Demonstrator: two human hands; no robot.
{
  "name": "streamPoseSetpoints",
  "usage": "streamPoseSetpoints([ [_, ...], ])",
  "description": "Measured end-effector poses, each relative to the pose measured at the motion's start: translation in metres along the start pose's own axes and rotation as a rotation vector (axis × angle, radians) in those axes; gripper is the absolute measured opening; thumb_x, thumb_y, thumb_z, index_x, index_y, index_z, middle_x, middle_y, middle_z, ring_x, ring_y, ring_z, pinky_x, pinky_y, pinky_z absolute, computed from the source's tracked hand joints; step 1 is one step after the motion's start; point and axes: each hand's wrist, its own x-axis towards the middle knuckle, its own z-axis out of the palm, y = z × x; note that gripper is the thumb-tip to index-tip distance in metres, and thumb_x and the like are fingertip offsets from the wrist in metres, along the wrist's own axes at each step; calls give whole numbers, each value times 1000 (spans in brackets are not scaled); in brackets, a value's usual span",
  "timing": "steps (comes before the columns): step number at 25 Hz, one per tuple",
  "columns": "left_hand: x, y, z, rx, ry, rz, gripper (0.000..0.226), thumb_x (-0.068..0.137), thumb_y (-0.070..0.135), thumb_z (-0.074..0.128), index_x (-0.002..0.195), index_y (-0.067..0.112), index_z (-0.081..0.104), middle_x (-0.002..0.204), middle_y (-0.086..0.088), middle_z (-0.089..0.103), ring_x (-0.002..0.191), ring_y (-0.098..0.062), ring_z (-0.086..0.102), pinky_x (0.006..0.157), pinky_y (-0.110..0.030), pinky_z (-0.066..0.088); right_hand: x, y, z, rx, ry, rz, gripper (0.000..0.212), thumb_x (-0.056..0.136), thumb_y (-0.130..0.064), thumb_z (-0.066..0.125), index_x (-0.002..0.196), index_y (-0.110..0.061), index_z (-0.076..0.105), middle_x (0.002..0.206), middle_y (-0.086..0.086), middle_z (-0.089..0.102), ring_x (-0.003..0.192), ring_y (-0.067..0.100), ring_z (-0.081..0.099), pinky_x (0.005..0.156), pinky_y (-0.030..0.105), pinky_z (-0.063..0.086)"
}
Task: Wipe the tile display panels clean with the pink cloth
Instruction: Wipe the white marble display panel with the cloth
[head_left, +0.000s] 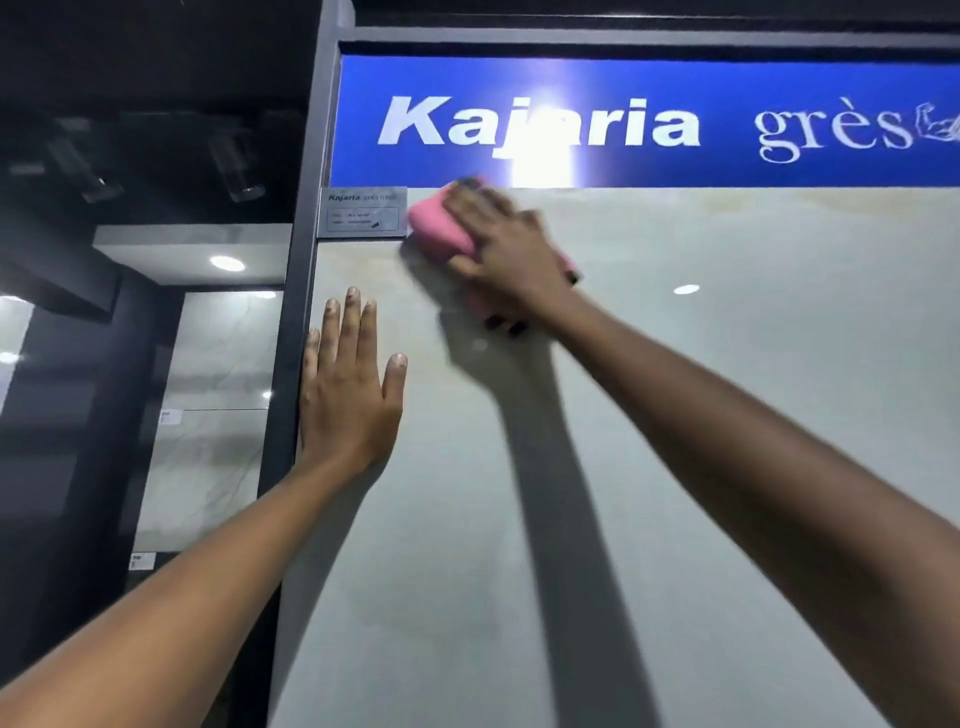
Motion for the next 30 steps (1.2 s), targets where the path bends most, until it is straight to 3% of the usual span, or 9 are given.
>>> streamPoseSetpoints([
  [4, 1, -1, 0, 9, -11, 8, 66, 96, 42, 20, 156, 17, 8, 163, 5, -4, 150, -12, -7, 117, -27, -12, -27, 129, -44, 103, 257, 572, 73, 77, -51, 33, 141, -19, 44, 149, 2, 42, 136, 27, 35, 105, 41, 28],
  [7, 1, 8, -3, 3, 2, -27, 69, 95, 45, 17, 155, 13, 13, 164, 1, 1, 150, -16, -2, 119, -32, -7, -94, 121, -41, 55, 258, 644, 76, 79, -40, 37, 150, -16, 32, 156, 6, 31, 137, 30, 28, 107, 48, 26],
  [11, -1, 74, 3, -174, 60, -40, 73, 92, 50, 15, 151, 9, 26, 162, -7, 16, 150, -22, 10, 120, -37, 2, -211, 42, 11, -81, 34, -323, 79, 72, -44, 46, 144, -14, 39, 150, 10, 44, 133, 29, 35, 96, 41, 37],
  [13, -3, 111, 17, -169, 19, -25, 76, 90, 53, 13, 153, 12, 21, 163, -4, 11, 150, -21, 5, 120, -37, 0, -208, 79, 4, -116, 24, -456, 76, 73, -45, 46, 141, -12, 45, 146, 10, 48, 130, 30, 41, 92, 38, 40],
  [18, -9, 125, 35, 56, 6, -86, 73, 94, 53, 13, 156, 14, 8, 164, -3, -2, 150, -22, -5, 121, -42, -3, -127, 226, -65, 50, 255, 623, 71, 85, -40, 40, 152, -20, 31, 161, 1, 22, 147, 18, 15, 113, 46, 17],
  [20, -11, 123, 35, 56, 22, -79, 72, 95, 52, 12, 155, 14, 8, 164, -2, -2, 150, -22, -5, 121, -42, -3, -96, 235, -78, 92, 232, 720, 67, 89, -40, 39, 152, -22, 28, 162, -3, 18, 149, 18, 10, 115, 50, 14],
  [23, -9, 123, 35, 43, 28, -47, 69, 94, 47, 9, 155, 13, 12, 163, -3, 3, 151, -22, -1, 120, -39, -3, -80, 174, -57, 241, 192, 443, 68, 85, -43, 40, 150, -27, 35, 161, -3, 22, 148, 12, 15, 113, 35, 15],
  [27, -5, 106, 22, -283, -48, -56, 62, 94, 33, 21, 152, 13, 25, 162, -1, 13, 150, -20, 7, 118, -31, -1, -182, 51, 2, 61, 35, -277, 73, 73, -43, 41, 142, -22, 49, 152, 0, 41, 144, 22, 31, 93, 37, 30],
  [30, -29, 109, 11, -264, -95, 29, 64, 93, 37, 27, 153, 15, 25, 162, 2, 13, 150, -16, 6, 118, -28, -1, -201, 67, -1, 33, -42, -481, 71, 74, -41, 43, 141, -18, 52, 150, 2, 44, 140, 27, 38, 87, 34, 30],
])
